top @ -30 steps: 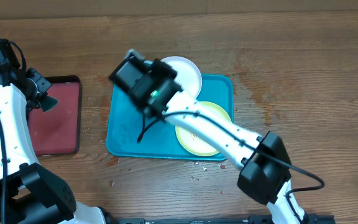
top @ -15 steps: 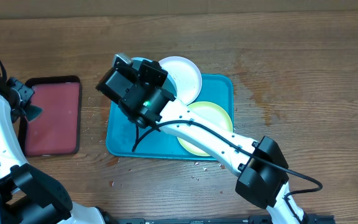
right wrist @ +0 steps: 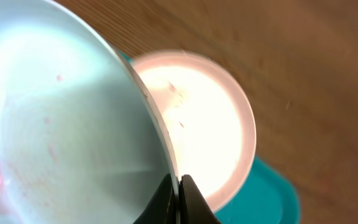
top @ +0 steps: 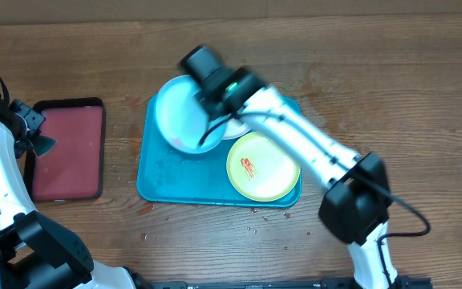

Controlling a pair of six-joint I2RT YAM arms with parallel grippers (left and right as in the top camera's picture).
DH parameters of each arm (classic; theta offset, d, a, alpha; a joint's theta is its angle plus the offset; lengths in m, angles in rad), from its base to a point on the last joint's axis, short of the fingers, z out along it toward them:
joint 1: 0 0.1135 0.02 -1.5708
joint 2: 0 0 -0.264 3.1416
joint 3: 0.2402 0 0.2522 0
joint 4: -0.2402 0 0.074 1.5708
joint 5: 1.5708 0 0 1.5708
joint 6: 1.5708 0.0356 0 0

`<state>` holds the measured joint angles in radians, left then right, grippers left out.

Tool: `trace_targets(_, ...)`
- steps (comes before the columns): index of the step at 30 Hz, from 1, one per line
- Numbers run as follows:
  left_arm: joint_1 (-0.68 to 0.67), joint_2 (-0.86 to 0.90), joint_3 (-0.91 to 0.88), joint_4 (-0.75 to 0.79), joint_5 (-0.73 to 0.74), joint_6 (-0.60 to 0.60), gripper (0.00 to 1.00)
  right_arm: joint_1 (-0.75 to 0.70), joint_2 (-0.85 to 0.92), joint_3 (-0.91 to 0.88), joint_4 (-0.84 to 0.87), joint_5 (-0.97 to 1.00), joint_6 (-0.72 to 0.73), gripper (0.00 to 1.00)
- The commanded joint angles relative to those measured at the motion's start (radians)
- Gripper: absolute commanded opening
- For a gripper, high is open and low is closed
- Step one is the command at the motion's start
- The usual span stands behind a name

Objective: Clean dirty plates on tray and stack at the side
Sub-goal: 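Lift the light-blue plate with the right gripper and place it right of the tray, then move the right gripper to the white plate and grip its rim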

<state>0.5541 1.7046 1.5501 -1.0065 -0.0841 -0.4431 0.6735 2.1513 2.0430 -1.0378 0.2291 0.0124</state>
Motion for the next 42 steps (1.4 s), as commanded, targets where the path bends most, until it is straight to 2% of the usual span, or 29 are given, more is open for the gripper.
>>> trace_targets(1, 0.000, 0.010, -0.004, -0.001, 0.007, -0.010, 0.04, -0.206, -0.031, 0.029, -0.047, -0.305, 0.119, 0.04)
trace_targets(6, -0.004, 0.010, -0.004, -0.006, 0.007, -0.010, 0.04, -0.481, -0.031, 0.025, -0.122, -0.509, 0.119, 0.04)
trace_targets(13, -0.005, 0.010, -0.004, -0.010, 0.008, -0.010, 0.04, -0.780, -0.031, -0.024, -0.154, -0.518, 0.118, 0.04)
trace_targets(20, -0.005, 0.010, -0.004, -0.010, 0.037, -0.010, 0.04, -0.949, -0.030, -0.186, -0.024, -0.515, 0.119, 0.04)
trace_targets(28, -0.005, 0.010, -0.004, -0.010, 0.037, -0.010, 0.04, -1.002, -0.029, -0.402, 0.182, -0.511, 0.119, 0.04)
trace_targets(30, -0.005, 0.010, -0.004, -0.009, 0.037, -0.010, 0.04, -1.002, -0.029, -0.426, 0.200, -0.511, 0.119, 0.22)
trace_targets(31, -0.005, 0.010, -0.004, -0.009, 0.037, -0.010, 0.04, -1.000, -0.029, -0.431, 0.200, -0.512, 0.119, 0.41)
trace_targets(33, -0.005, 0.010, -0.004, -0.009, 0.037, -0.010, 0.04, -0.995, -0.029, -0.432, 0.198, -0.521, 0.119, 0.63)
trace_targets(35, -0.005, 0.010, -0.004, -0.008, 0.037, -0.010, 0.04, -0.987, -0.029, -0.431, 0.199, -0.594, 0.119, 0.66)
trace_targets(39, -0.005, 0.010, -0.004, -0.006, 0.043, -0.010, 0.04, -0.949, -0.031, -0.413, 0.205, -0.881, 0.053, 0.66)
trace_targets(42, -0.005, 0.010, -0.004, -0.003, 0.064, -0.010, 0.04, -0.880, -0.032, -0.364, 0.195, -0.892, 0.051, 0.66)
